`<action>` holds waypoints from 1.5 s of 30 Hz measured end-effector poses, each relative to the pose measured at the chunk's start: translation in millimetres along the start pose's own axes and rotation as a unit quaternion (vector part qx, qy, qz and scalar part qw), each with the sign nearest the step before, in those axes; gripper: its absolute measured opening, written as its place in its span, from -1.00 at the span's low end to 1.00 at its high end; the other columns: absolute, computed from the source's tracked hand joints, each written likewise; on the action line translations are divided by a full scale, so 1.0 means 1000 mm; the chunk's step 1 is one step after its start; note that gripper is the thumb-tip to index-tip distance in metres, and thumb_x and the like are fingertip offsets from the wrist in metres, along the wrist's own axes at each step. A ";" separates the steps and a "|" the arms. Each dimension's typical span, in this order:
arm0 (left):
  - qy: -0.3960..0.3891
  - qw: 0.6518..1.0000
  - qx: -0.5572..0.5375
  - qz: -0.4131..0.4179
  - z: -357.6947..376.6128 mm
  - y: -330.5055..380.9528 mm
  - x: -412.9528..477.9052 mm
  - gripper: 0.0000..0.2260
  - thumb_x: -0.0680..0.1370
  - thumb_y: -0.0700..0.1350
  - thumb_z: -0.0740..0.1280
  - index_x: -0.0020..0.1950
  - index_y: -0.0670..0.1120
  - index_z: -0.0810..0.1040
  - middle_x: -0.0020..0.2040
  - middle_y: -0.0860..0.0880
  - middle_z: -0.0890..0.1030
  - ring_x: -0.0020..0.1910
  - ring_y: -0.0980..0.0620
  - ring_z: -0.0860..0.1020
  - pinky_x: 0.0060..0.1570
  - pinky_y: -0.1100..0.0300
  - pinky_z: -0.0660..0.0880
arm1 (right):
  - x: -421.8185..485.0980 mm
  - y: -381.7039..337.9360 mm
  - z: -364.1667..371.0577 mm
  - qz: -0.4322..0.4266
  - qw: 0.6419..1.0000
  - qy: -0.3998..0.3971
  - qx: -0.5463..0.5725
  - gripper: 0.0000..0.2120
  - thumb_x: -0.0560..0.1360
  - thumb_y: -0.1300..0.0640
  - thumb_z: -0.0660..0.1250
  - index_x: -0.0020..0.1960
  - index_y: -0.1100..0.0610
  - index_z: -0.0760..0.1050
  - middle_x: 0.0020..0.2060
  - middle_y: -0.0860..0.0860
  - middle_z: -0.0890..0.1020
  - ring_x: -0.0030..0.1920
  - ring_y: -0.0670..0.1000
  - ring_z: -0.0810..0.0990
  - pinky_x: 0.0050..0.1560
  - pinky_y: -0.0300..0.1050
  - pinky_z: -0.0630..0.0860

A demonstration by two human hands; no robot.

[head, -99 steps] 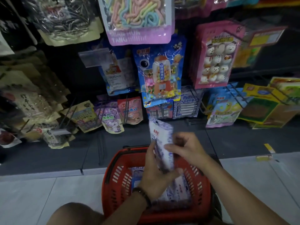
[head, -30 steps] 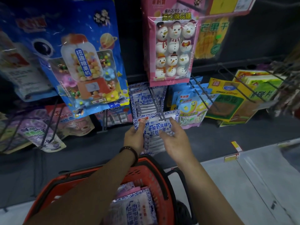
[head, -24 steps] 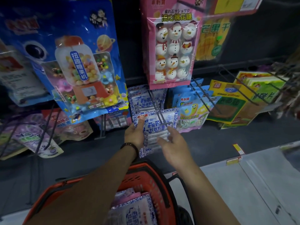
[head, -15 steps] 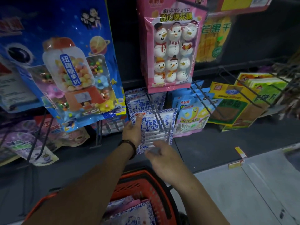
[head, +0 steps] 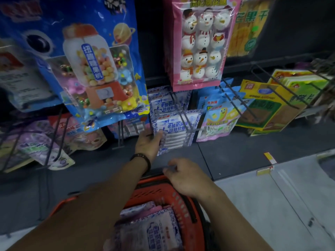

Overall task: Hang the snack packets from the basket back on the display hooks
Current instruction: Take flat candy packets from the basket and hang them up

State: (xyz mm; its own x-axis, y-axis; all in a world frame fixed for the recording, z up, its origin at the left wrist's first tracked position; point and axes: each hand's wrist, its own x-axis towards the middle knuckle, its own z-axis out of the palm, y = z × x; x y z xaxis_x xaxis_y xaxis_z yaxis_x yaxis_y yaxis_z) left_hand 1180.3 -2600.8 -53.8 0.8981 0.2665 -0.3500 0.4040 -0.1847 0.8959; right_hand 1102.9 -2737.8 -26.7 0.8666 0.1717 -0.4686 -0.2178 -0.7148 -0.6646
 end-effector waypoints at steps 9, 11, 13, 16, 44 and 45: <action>-0.196 0.953 0.199 0.114 -0.126 -0.077 -0.097 -0.97 0.53 -0.09 0.45 -0.05 -0.01 0.65 -0.14 0.10 0.71 -0.16 0.24 0.62 0.01 0.26 0.54 | 0.021 0.009 0.094 -0.009 0.991 -0.081 -0.106 -0.69 0.49 -0.05 0.28 0.08 0.07 0.68 0.02 0.11 0.76 0.05 0.16 0.72 0.06 -0.02 0.64; -0.246 0.918 0.294 0.103 -0.163 -0.097 -0.112 -0.98 0.55 -0.08 0.43 -0.06 0.02 0.65 -0.13 0.12 0.70 -0.12 0.27 0.62 -0.05 0.36 0.47 | 0.029 0.015 0.128 0.013 0.982 -0.135 -0.129 -0.71 0.53 0.02 0.29 0.12 0.13 0.69 0.09 0.16 0.74 0.11 0.18 0.71 0.04 -0.06 0.58; -0.256 0.891 0.367 0.084 -0.195 -0.117 -0.123 -0.94 0.58 -0.10 0.43 -0.05 0.07 0.66 -0.09 0.14 0.70 -0.05 0.31 0.61 -0.06 0.44 0.43 | 0.034 0.020 0.159 0.045 0.974 -0.170 -0.142 -0.73 0.58 0.11 0.29 0.16 0.17 0.68 0.15 0.21 0.72 0.15 0.20 0.69 -0.01 -0.10 0.47; -0.248 0.866 0.430 0.058 -0.222 -0.141 -0.130 -0.95 0.60 -0.03 0.41 0.00 0.14 0.61 0.00 0.12 0.69 -0.07 0.28 0.60 -0.02 0.30 0.47 | 0.043 0.029 0.199 0.083 0.976 -0.164 -0.119 -0.62 0.57 0.20 0.29 0.37 0.12 0.58 0.31 0.22 0.64 0.31 0.21 0.63 0.12 -0.11 0.49; -0.330 0.782 0.526 -0.045 -0.219 -0.163 -0.088 -0.72 0.63 0.16 0.27 0.03 -0.02 0.60 0.08 -0.12 0.67 0.06 -0.12 0.63 0.02 0.07 0.52 | 0.001 0.041 0.180 0.126 0.991 0.036 -0.041 -0.86 0.42 -0.02 0.62 -0.04 -0.03 0.77 -0.16 -0.12 0.72 -0.06 -0.03 0.70 0.08 -0.16 0.63; -0.323 0.789 0.522 -0.042 -0.219 -0.163 -0.091 -0.73 0.62 0.16 0.29 0.09 -0.02 0.61 0.10 -0.11 0.67 0.08 -0.11 0.63 0.05 0.07 0.52 | -0.002 0.039 0.174 0.127 0.991 0.043 0.007 -0.91 0.40 0.09 0.65 -0.16 -0.03 0.75 -0.24 -0.14 0.72 -0.12 -0.02 0.72 0.03 -0.13 0.67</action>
State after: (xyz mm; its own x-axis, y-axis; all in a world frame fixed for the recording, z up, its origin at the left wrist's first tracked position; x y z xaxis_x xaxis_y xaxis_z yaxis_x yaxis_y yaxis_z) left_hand 994.5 -2387.6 -108.3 0.6265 -0.1559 -0.7636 0.0876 -0.9595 0.2678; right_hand 1014.3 -2648.4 -152.7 0.8183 -0.0717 -0.5703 -0.4392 -0.7180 -0.5399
